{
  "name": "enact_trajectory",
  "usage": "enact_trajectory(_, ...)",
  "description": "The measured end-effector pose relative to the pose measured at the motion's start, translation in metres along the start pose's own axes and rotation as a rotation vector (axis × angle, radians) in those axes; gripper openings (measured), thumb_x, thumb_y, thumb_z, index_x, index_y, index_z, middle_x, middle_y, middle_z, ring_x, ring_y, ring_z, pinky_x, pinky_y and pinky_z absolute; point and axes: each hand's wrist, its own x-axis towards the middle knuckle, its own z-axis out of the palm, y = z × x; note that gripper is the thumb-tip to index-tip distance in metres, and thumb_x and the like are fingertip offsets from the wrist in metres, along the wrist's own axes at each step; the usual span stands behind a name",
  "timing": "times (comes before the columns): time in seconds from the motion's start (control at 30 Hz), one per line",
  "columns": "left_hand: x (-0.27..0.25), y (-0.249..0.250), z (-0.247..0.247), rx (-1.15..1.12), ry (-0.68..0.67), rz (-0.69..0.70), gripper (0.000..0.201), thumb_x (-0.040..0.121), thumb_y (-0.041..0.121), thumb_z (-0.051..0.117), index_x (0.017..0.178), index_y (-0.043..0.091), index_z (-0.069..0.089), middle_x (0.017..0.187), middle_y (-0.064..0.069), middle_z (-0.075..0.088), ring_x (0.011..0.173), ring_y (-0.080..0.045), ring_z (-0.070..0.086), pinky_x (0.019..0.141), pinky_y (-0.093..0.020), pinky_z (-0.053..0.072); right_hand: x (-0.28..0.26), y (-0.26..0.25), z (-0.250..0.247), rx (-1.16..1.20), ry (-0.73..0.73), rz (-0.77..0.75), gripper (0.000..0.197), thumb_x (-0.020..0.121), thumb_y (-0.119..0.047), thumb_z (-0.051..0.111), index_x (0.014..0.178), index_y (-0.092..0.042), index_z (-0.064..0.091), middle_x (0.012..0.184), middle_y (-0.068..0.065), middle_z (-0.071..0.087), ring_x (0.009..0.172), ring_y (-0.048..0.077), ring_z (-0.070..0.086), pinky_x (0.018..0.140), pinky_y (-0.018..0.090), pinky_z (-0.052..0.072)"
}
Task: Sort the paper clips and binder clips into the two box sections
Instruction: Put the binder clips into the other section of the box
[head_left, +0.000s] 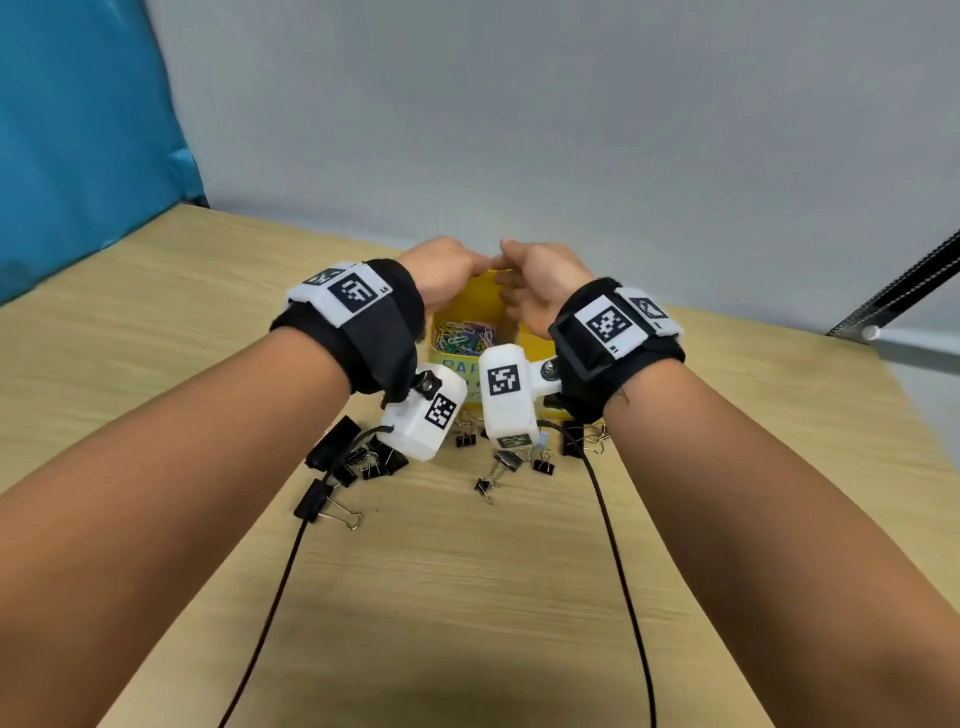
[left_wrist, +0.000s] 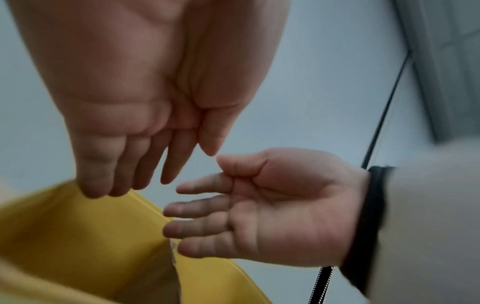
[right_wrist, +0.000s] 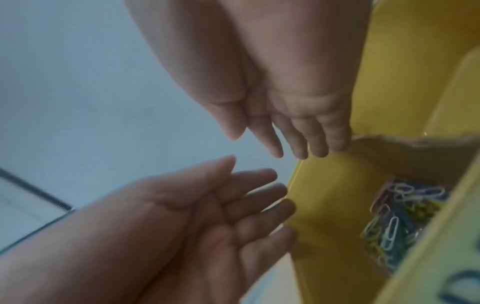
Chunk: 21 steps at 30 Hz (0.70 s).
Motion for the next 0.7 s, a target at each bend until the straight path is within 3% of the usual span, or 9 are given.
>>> enact_trajectory(0.07,-0.017,-0.006,-0.007,0.074,0.039,0.084,0.023,0.095,0.026,0.046,0.093,0.009,0.062,0.103,-0.015,0.055,0.097,-0.022,0.049,0.089,-0.041,0.04,-0.022,0.003,-0.004,-0.031,0.045,-0.119,0.032,0.095,-0.023,0.045,0.113,-0.001,0.06,0.107,0.014,0.063,0.097,0.025,0.06,0.077,0.032,0.05)
enact_trajectory(0.13,-0.042,-0.019,-0.016,0.248,0.05,0.103,0.042,0.094,0.03,0.05,0.131,0.009,0.05,0.129,-0.013,0.055,0.119,-0.022,0.051,0.103,-0.033,0.037,-0.046,0.011,-0.005,-0.235,0.077,-0.28,0.016,0.092,-0.02,0.05,0.093,-0.014,0.065,0.081,0.001,0.062,0.07,0.015,0.058,0.058,0.024,0.045)
enact_trajectory(0.2,-0.068,-0.043,-0.027,0.498,-0.007,0.011,0.067,0.086,0.039,0.059,0.145,0.022,0.031,0.146,-0.009,0.04,0.131,-0.025,0.042,0.107,-0.036,0.035,-0.067,0.023,-0.001,-0.527,0.035,-0.451,0.013,0.089,-0.017,0.055,0.084,-0.021,0.066,0.076,-0.008,0.06,0.067,0.008,0.056,0.058,0.016,0.043)
enact_trajectory(0.3,-0.095,-0.079,-0.037,0.787,-0.181,-0.187,0.098,0.067,0.052,0.073,0.146,0.039,0.017,0.149,-0.009,0.025,0.135,-0.03,0.031,0.11,-0.048,0.033,-0.092,0.043,0.018,-0.894,-0.184,-0.604,0.015,0.088,-0.015,0.058,0.099,-0.014,0.068,0.095,-0.002,0.063,0.083,0.007,0.056,0.066,0.005,0.041)
enact_trajectory(0.37,-0.105,-0.098,-0.036,0.864,-0.242,-0.273,0.113,0.058,0.054,0.078,0.146,0.043,0.007,0.147,-0.008,0.022,0.136,-0.031,0.025,0.11,-0.05,0.033,-0.096,0.057,0.035,-0.982,-0.295,-0.653,0.023,0.083,-0.017,0.064,0.106,-0.015,0.067,0.106,0.004,0.063,0.092,0.014,0.058,0.079,0.022,0.051)
enact_trajectory(0.43,-0.112,-0.113,-0.03,0.902,-0.245,-0.308,0.119,0.056,0.052,0.08,0.146,0.043,0.002,0.145,-0.008,0.022,0.135,-0.03,0.023,0.108,-0.05,0.035,-0.093,0.07,0.051,-1.108,-0.374,-0.6,0.052,0.077,-0.027,0.071,0.126,-0.022,0.055,0.122,0.007,0.054,0.112,0.021,0.052,0.097,0.038,0.047)
enact_trajectory(0.53,-0.115,-0.125,-0.018,0.887,-0.171,-0.289,0.113,0.057,0.042,0.082,0.145,0.039,0.013,0.135,-0.008,0.028,0.13,-0.03,0.026,0.104,-0.051,0.04,-0.089,0.085,0.067,-1.331,-0.449,-0.477,0.085,0.071,-0.038,0.073,0.143,-0.031,0.029,0.148,0.007,0.031,0.134,0.028,0.033,0.109,0.047,0.037)
enact_trajectory(0.6,-0.116,-0.126,-0.011,0.861,-0.128,-0.266,0.099,0.06,0.033,0.082,0.141,0.035,0.025,0.127,-0.009,0.033,0.126,-0.032,0.03,0.101,-0.051,0.043,-0.085,0.096,0.072,-1.389,-0.464,-0.438,0.086,0.072,-0.041,0.073,0.144,-0.028,0.027,0.15,0.008,0.028,0.135,0.031,0.032,0.109,0.05,0.036)
enact_trajectory(0.7,-0.118,-0.126,-0.009,0.79,-0.123,-0.251,0.079,0.066,0.025,0.079,0.133,0.03,0.038,0.121,-0.01,0.037,0.114,-0.032,0.046,0.095,-0.045,0.049,-0.083,0.105,0.073,-1.451,-0.427,-0.433,0.072,0.073,-0.044,0.071,0.136,-0.024,0.041,0.136,0.008,0.04,0.126,0.03,0.037,0.104,0.047,0.04)
